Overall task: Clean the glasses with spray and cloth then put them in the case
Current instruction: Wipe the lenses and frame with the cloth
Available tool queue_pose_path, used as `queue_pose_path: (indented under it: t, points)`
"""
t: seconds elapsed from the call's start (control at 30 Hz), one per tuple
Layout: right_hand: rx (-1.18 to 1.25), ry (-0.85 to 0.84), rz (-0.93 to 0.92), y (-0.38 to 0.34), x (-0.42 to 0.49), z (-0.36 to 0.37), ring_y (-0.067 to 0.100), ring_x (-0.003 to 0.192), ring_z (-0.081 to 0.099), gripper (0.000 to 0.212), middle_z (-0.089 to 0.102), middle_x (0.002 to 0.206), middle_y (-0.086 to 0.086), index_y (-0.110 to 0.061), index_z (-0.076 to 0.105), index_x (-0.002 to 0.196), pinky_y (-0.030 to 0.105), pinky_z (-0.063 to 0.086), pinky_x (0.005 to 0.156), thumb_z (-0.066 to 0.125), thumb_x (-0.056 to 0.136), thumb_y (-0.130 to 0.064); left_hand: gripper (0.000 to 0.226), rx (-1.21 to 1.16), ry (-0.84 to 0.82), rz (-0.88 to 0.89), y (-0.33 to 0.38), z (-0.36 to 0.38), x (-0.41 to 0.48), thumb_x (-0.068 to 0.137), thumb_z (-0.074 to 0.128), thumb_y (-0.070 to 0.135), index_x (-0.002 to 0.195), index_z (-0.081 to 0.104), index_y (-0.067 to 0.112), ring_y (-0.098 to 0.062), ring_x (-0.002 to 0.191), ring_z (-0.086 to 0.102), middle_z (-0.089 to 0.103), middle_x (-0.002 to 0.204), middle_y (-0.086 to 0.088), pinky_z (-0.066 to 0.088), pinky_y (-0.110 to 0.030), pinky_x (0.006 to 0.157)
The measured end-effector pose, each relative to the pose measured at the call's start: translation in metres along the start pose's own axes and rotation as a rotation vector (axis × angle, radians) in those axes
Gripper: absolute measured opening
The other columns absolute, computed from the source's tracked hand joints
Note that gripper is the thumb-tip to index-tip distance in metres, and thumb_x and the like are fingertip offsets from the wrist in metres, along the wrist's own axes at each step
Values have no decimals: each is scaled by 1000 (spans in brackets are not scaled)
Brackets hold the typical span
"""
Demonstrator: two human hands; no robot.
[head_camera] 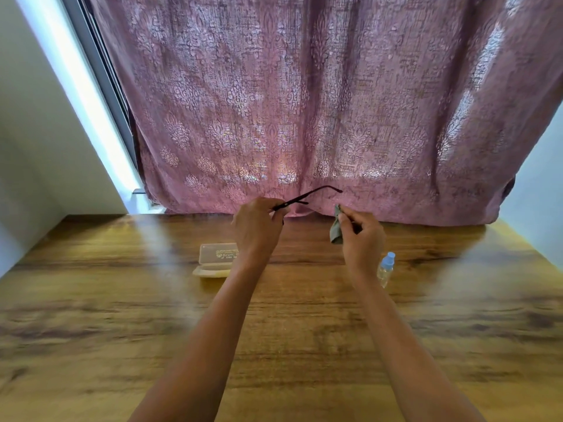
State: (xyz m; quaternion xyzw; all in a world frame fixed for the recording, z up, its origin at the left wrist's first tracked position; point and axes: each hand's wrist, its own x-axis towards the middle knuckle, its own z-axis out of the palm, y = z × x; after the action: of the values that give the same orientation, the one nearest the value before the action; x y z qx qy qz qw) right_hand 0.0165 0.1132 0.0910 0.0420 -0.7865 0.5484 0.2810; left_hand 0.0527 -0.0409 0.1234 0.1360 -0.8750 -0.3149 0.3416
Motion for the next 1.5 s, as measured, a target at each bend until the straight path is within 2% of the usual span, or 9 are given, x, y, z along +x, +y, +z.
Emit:
queue_pose_path:
  t: [0.07,0.17,0.33,0.5,0.67,0.93,1.1,1.3,1.5]
  points:
    - [-3,11,-156,-13,3,-2,-5,67,49,18,62,86,6,-4,68,101,0,38,65,63,84,-8,14,62,-18,20,0,0,0,81,67,33,90,75,27,-19,78,65,74,85,2,33,-24,62]
    - [-25,-84,-346,-30,5,2,-6,67,47,23,58,88,4,0,66,105,1,41,66,64,83,-4,15,92,-43,23,0,2,-1,81,66,36,91,74,29,-21,83,65,73,89,3,34,-25,64]
    - [-177,-350,-491,-43,-2,21,14,88,60,26,63,108,9,-2,63,113,15,42,79,59,87,-8,14,132,-44,54,4,3,-3,82,65,32,93,74,30,-25,83,66,74,90,1,37,-27,64]
    - [-192,-409,-464,-41,-4,23,20,105,60,31,65,114,10,-4,61,117,13,35,87,58,86,-4,16,139,-56,58,3,2,-3,83,64,27,96,73,30,-26,84,67,74,92,0,41,-29,66]
    - [-255,-402,-405,-32,0,19,19,103,59,27,68,108,5,-10,66,110,28,46,86,60,84,-6,18,141,-123,60,1,5,-5,85,63,30,100,72,28,-27,86,67,74,92,-3,47,-34,72]
    - [-327,-268,-293,-4,16,-9,22,89,63,21,72,96,8,-6,69,100,21,40,74,61,82,0,15,83,-138,62,-12,-3,-4,79,69,31,92,75,27,-25,81,68,75,83,-2,40,-28,67]
    - [-282,-349,-383,-16,3,3,18,92,61,23,70,99,8,-6,67,105,19,42,80,61,84,-2,18,76,-168,59,-9,3,-6,80,68,35,97,73,29,-25,79,67,75,81,-3,37,-26,66]
    - [-333,-299,-462,-27,-10,16,20,94,62,27,71,101,3,-13,68,106,35,52,81,65,80,-6,18,73,-162,67,-6,6,-6,82,66,34,98,73,29,-26,77,66,74,79,-5,35,-26,64]
    - [-370,-142,-271,-6,11,-6,18,88,60,16,73,92,1,-13,70,99,20,33,69,63,84,-13,15,60,-166,41,-16,-2,-3,80,68,34,94,74,30,-23,73,64,73,74,-3,34,-25,64]
